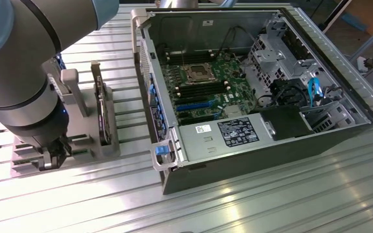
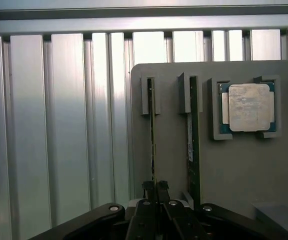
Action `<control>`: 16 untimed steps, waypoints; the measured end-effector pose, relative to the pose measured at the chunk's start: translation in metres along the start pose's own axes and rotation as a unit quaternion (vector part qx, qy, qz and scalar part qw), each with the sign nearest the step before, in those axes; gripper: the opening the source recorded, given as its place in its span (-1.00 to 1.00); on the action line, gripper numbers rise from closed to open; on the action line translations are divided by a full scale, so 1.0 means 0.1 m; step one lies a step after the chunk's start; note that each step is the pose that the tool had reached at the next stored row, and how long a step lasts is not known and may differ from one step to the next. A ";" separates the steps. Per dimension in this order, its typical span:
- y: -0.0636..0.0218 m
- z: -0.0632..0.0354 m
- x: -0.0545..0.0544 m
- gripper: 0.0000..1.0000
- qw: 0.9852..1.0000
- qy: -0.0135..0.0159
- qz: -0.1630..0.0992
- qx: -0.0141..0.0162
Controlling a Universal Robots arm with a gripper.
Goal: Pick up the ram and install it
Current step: 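Pick up the ram and move it above insertion slot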
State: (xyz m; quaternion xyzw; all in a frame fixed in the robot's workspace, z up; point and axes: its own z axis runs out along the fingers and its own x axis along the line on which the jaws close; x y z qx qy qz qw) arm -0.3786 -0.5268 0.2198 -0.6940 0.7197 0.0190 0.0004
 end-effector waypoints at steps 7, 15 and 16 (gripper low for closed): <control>0.001 -0.055 0.00 -0.76 1.000 0.000 0.000 0.000; 0.003 -0.108 0.00 -0.76 1.000 0.000 0.000 0.000; 0.003 -0.116 0.00 -0.76 1.000 0.000 0.000 0.000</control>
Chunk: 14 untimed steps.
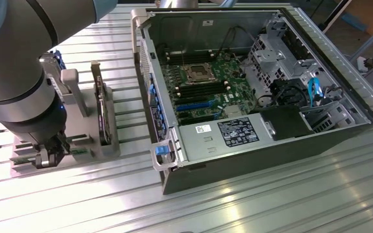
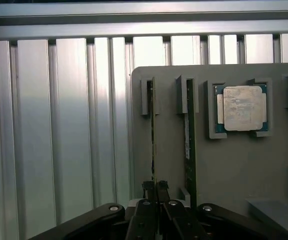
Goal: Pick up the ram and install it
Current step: 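Pick up the ram and move it above insertion slot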
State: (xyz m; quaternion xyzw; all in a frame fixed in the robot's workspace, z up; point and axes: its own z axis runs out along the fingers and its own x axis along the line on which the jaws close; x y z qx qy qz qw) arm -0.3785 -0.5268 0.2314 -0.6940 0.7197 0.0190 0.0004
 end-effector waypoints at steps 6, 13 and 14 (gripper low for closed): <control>0.001 -0.044 0.00 -0.76 1.000 0.000 0.000 0.000; 0.003 -0.116 0.00 -0.76 1.000 0.000 0.000 0.000; 0.004 -0.140 0.00 -0.76 1.000 0.000 0.000 0.000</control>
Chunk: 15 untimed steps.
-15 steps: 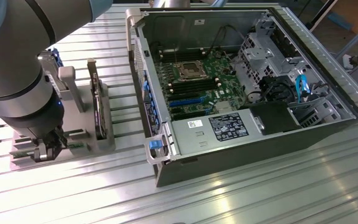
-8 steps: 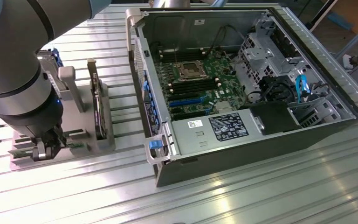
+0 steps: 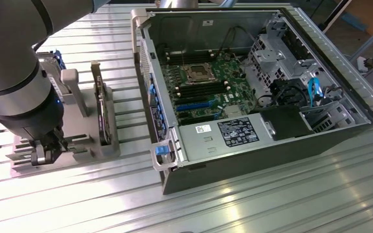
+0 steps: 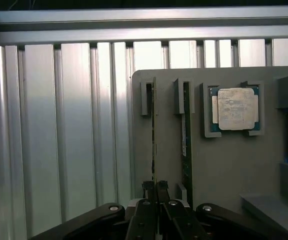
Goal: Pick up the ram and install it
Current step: 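Pick up the ram and move it above insertion slot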
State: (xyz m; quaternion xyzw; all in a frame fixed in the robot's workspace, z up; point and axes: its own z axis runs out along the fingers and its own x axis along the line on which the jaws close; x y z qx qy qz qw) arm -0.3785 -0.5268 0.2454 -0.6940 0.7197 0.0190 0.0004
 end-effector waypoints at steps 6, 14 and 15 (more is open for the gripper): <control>0.003 -0.111 0.00 -0.76 1.000 0.000 0.000 0.000; 0.006 -0.219 -0.01 -0.76 1.000 0.000 0.000 0.000; 0.006 -0.233 -0.01 -0.76 1.000 0.000 0.000 0.000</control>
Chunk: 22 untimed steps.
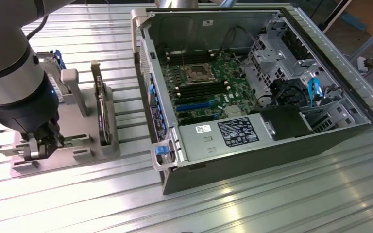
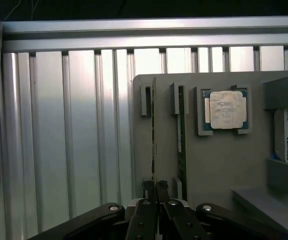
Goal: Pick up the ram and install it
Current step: 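Pick up the ram and move it above insertion slot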
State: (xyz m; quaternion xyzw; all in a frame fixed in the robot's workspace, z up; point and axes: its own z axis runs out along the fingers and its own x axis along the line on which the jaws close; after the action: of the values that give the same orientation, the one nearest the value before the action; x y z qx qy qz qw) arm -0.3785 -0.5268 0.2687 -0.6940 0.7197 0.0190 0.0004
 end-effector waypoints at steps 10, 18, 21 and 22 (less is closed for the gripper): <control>0.004 -0.163 0.00 -0.76 1.000 0.000 0.000 0.000; 0.007 -0.280 -0.01 -0.76 1.000 0.000 0.000 0.000; 0.009 -0.334 -0.01 -0.76 1.000 0.000 0.000 0.000; 0.010 -0.358 -0.01 -0.76 1.000 0.000 0.000 0.000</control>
State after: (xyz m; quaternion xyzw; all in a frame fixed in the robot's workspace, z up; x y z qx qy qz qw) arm -0.3785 -0.5268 0.3045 -0.6940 0.7197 0.0190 0.0004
